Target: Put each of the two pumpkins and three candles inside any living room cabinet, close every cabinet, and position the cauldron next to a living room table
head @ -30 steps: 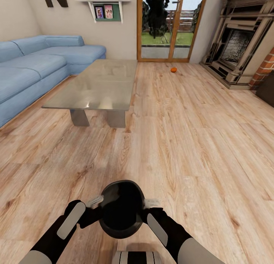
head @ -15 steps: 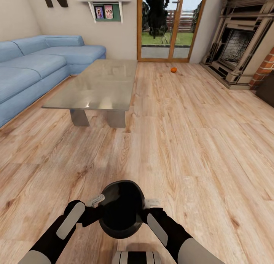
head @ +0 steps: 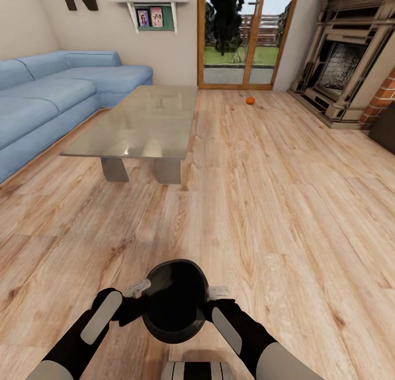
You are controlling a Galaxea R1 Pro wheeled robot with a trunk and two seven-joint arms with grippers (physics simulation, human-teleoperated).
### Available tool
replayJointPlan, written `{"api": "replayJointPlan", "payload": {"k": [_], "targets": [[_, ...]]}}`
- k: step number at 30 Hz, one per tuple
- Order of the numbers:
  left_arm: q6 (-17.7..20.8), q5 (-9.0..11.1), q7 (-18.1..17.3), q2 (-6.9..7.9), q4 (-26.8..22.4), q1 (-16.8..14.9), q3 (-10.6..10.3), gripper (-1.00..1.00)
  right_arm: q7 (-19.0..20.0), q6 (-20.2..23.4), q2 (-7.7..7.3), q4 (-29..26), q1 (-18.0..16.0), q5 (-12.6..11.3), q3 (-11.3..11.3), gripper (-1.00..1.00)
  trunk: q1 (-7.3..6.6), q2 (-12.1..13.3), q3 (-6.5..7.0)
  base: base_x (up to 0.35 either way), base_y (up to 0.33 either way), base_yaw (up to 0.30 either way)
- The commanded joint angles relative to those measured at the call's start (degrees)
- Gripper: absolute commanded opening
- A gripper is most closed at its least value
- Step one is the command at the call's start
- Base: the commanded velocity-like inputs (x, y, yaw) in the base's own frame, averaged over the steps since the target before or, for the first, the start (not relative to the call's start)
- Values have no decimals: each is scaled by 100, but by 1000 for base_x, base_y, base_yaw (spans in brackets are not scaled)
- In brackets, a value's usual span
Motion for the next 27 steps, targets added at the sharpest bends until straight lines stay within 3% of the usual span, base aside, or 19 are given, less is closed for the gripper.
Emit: {"api": "replayJointPlan", "payload": {"k": [1, 18, 27], "targets": [[-17, -97, 60, 10, -7, -5, -12, -100, -42, -3, 0, -7, 0, -123, 31, -100, 0, -2, -5, 0, 0, 0], [-65, -97, 58, 10, -7, -5, -12, -100, -42, -3, 0, -8, 0, -123, 31, -100, 0, -2, -5, 0, 0, 0], [-65, -97, 53, 10, -5, -4, -12, -100, -42, -3, 0, -15, 0, -123, 31, -100, -16, 6, 128, 0, 0, 0]]}}
